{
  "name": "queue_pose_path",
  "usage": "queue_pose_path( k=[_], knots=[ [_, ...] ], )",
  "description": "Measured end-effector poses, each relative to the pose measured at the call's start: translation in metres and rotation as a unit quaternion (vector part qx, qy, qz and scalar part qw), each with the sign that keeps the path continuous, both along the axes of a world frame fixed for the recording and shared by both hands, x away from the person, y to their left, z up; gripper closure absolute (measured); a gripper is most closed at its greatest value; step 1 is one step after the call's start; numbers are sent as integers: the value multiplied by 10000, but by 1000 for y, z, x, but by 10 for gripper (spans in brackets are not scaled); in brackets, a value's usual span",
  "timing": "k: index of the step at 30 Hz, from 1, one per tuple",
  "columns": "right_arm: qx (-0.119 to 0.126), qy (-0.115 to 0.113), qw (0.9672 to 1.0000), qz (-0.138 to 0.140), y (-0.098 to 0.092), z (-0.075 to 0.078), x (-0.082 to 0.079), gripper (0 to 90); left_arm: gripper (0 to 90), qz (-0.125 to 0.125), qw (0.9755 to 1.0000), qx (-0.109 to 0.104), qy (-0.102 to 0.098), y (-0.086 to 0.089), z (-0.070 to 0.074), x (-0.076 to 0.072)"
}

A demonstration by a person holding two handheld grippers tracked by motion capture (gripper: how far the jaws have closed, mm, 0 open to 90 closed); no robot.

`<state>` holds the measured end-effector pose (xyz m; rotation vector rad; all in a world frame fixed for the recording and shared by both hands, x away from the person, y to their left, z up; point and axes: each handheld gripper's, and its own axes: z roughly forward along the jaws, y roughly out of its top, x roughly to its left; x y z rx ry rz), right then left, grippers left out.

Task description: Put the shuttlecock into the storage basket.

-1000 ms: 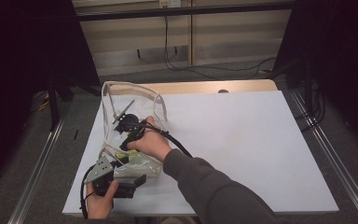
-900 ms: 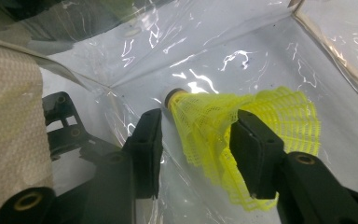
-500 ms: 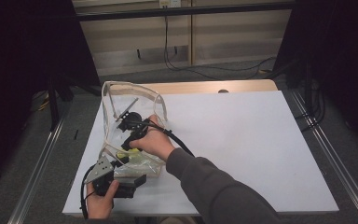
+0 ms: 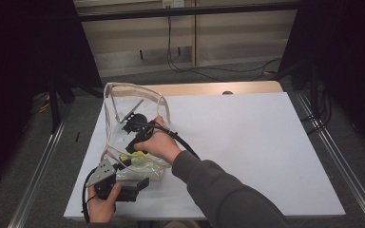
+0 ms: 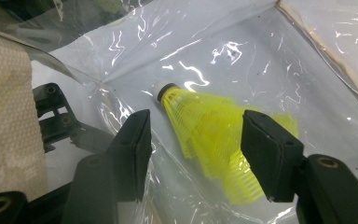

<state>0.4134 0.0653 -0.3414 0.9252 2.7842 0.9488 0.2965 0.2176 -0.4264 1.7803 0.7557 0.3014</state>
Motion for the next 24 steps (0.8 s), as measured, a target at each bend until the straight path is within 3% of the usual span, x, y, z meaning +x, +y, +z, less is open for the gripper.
queue_pose_path(
  k=[11,24],
  knots=[
    [-25,-42,10000,42,-5,3,-4,397,17,-26,10000,36,24,0,-1,0],
    [170,-169,9996,129,-23,15,-10,334,18,-29,10000,49,18,1,-1,1]
  ],
)
